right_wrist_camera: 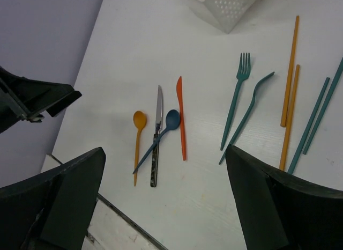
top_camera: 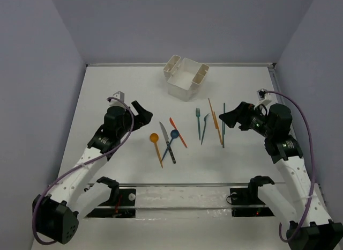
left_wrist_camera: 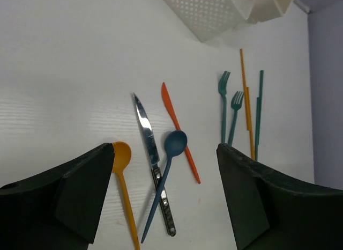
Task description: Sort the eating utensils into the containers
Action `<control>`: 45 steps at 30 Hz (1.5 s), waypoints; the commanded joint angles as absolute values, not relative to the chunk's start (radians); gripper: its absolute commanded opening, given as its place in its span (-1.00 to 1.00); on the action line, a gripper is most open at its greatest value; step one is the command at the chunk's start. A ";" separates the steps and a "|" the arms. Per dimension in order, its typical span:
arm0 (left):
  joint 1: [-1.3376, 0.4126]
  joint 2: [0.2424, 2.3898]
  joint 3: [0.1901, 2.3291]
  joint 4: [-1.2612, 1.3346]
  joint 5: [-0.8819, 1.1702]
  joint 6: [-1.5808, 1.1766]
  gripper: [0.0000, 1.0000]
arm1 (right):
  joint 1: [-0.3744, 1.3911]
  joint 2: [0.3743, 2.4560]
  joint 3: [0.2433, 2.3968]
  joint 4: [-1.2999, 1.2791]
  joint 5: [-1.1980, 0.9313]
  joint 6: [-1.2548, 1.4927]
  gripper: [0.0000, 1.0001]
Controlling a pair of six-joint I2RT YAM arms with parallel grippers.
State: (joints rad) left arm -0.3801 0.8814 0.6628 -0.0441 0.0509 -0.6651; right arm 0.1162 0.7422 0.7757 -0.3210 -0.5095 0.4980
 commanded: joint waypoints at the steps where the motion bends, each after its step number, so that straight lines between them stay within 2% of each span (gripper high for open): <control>1: -0.457 0.933 0.643 -0.061 -0.081 -0.716 0.42 | 0.164 0.785 0.765 -0.284 -0.477 0.489 1.00; 3: -0.491 0.948 0.650 -0.097 -0.179 -0.727 0.24 | 0.225 0.814 0.764 -0.284 -0.444 0.485 1.00; 11: -0.612 1.158 0.676 -0.153 -0.340 -0.782 -0.04 | 0.403 0.877 0.726 -0.224 -0.325 0.494 1.00; 18: -0.725 1.236 0.689 -0.238 -0.397 -0.851 -0.10 | 0.413 0.856 0.690 -0.238 -0.298 0.471 1.00; 24: -0.775 1.282 0.661 -0.183 -0.327 -0.945 -0.11 | 0.413 0.847 0.666 -0.222 -0.327 0.468 1.00; 33: -0.831 1.430 0.744 -0.241 -0.445 -0.945 -0.24 | 0.413 0.825 0.661 -0.232 -0.344 0.463 1.00; 36: -0.831 1.476 0.759 -0.262 -0.474 -0.945 -0.32 | 0.413 0.816 0.652 -0.230 -0.345 0.466 1.00; 39: -0.841 1.505 0.761 -0.264 -0.505 -0.945 -0.51 | 0.413 0.804 0.646 -0.227 -0.345 0.471 1.00; 45: -0.841 1.534 0.755 -0.268 -0.523 -0.943 -0.71 | 0.413 0.798 0.643 -0.222 -0.348 0.471 1.00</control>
State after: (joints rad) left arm -0.8360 1.5143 0.7361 -0.2276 -0.4686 -0.9188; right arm 0.4068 0.8120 0.6514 -0.2760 -0.3370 0.4824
